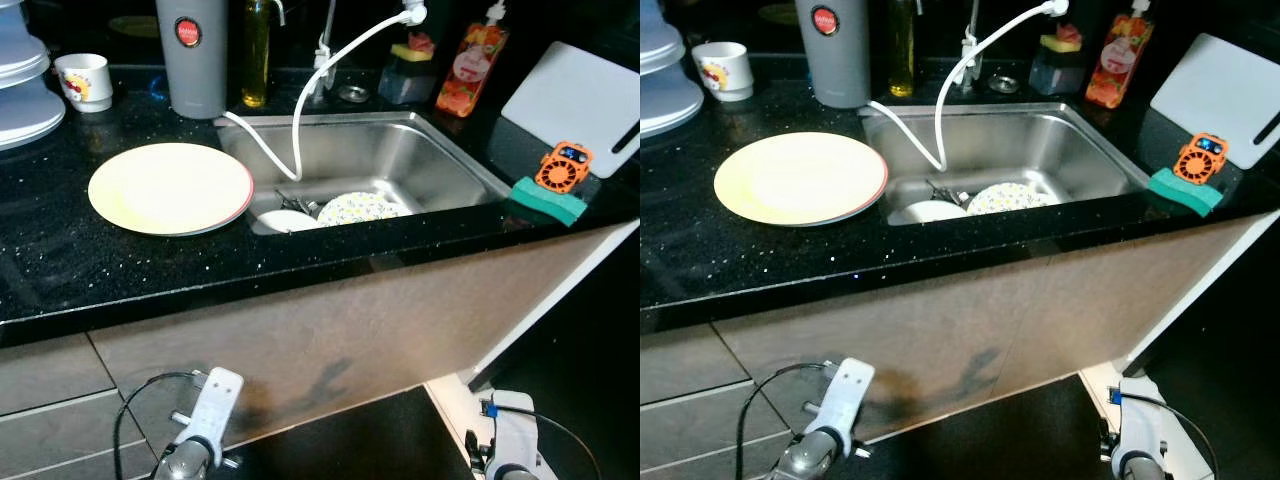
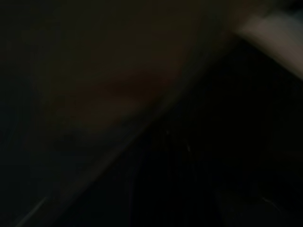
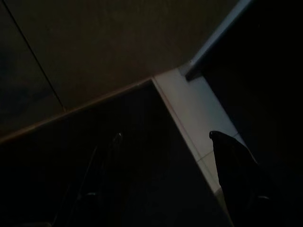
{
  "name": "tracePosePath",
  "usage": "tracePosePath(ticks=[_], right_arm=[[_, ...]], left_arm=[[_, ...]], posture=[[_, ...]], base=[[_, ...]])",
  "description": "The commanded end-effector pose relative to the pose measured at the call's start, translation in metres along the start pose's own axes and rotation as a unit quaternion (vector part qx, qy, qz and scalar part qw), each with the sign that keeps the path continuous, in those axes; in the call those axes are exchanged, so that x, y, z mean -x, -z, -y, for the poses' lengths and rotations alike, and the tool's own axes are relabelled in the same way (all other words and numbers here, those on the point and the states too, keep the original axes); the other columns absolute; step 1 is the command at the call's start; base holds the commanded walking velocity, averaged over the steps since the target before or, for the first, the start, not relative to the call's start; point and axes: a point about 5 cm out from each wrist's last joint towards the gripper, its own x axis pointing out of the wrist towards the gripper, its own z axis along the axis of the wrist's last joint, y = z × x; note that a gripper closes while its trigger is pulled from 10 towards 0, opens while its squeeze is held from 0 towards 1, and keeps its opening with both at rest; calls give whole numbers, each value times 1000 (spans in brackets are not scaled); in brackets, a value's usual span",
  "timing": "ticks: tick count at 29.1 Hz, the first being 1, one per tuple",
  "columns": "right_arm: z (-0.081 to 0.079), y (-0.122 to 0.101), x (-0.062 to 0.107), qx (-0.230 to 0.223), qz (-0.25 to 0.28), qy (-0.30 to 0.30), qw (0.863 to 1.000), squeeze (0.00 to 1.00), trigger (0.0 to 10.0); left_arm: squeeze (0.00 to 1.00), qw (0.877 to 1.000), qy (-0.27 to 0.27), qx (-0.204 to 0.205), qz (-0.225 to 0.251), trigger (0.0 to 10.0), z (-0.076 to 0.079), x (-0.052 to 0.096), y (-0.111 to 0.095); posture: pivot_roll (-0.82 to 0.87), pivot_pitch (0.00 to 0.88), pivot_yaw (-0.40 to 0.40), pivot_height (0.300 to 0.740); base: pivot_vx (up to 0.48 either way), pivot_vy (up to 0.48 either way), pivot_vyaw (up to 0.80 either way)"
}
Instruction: Kitchen organization
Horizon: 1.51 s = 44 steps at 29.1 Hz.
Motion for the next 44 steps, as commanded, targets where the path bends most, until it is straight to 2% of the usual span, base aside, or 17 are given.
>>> tracePosePath(ticks=[1,7,14,15,16,20,22,24,25,29,32,33,35,38,41,42,44], right_arm=[[-6,-12,-1,9,43,-18,999,0,10000],[-33,-33,1,38,110,-82,990,0,10000],[-68,-56,2,43,158,-151,975,0,10000],[-81,-72,1,27,180,-161,970,0,10000],[-81,-72,1,27,180,-161,970,0,10000],[-90,-93,1,19,211,-169,963,0,10000],[-89,-102,2,18,225,-169,960,0,10000],[-88,-104,2,17,228,-167,959,0,10000],[-86,-110,1,14,236,-161,958,0,10000],[-86,-117,3,10,250,-158,955,0,10000],[-95,-134,11,7,285,-174,943,0,10000],[-102,-144,17,4,303,-190,934,0,10000],[-110,-154,24,0,322,-210,923,0,10000],[-121,-165,32,-4,338,-237,911,0,10000],[-140,-181,47,-5,365,-278,888,0,10000],[-140,-181,47,-5,365,-278,888,0,10000],[-145,-187,49,-10,371,-284,884,0,10000]], left_arm=[[0,996,84,-28,32,10000,1,15,-10],[0,971,210,-68,90,10000,0,48,-55],[0,945,259,-143,141,10000,4,59,-90],[0,928,297,-151,166,10000,7,68,-111],[0,928,297,-151,166,10000,7,68,-111],[0,893,365,-162,207,10000,10,88,-152],[0,871,370,-177,269,10000,9,97,-197],[0,865,365,-186,288,10000,8,99,-208],[0,851,345,-195,343,10000,7,105,-239],[0,853,289,-192,389,10000,-3,111,-269],[0,893,112,-142,413,10000,-47,110,-302],[0,911,27,-89,401,10000,-74,108,-307],[0,925,-57,-18,375,10000,-102,108,-308],[0,923,-136,51,356,10000,-129,113,-303],[0,892,-248,168,340,10000,-167,129,-282],[0,892,-248,168,340,10000,-167,129,-282],[0,872,-275,239,327,10000,-181,131,-266]], posture=[[-100,41,-98,740],[-62,43,-67,740],[-49,39,-57,740],[-30,33,-63,740],[-30,33,-63,740],[-33,29,-74,740],[-42,25,-72,740],[-42,25,-72,740],[-49,21,-62,740],[-48,19,-54,740],[-44,18,-42,740],[-33,18,-38,740],[-33,18,-38,740],[-9,14,-29,740],[3,8,-33,740],[3,8,-33,740],[9,6,-40,740]], base=[[0,0,0],[0,0,0],[0,0,0],[0,0,0],[0,0,0],[0,0,0],[0,0,0],[0,0,0],[0,0,0],[0,0,0],[0,0,0],[0,0,0],[0,0,0],[0,0,0],[0,0,0],[0,0,0],[0,0,0]])
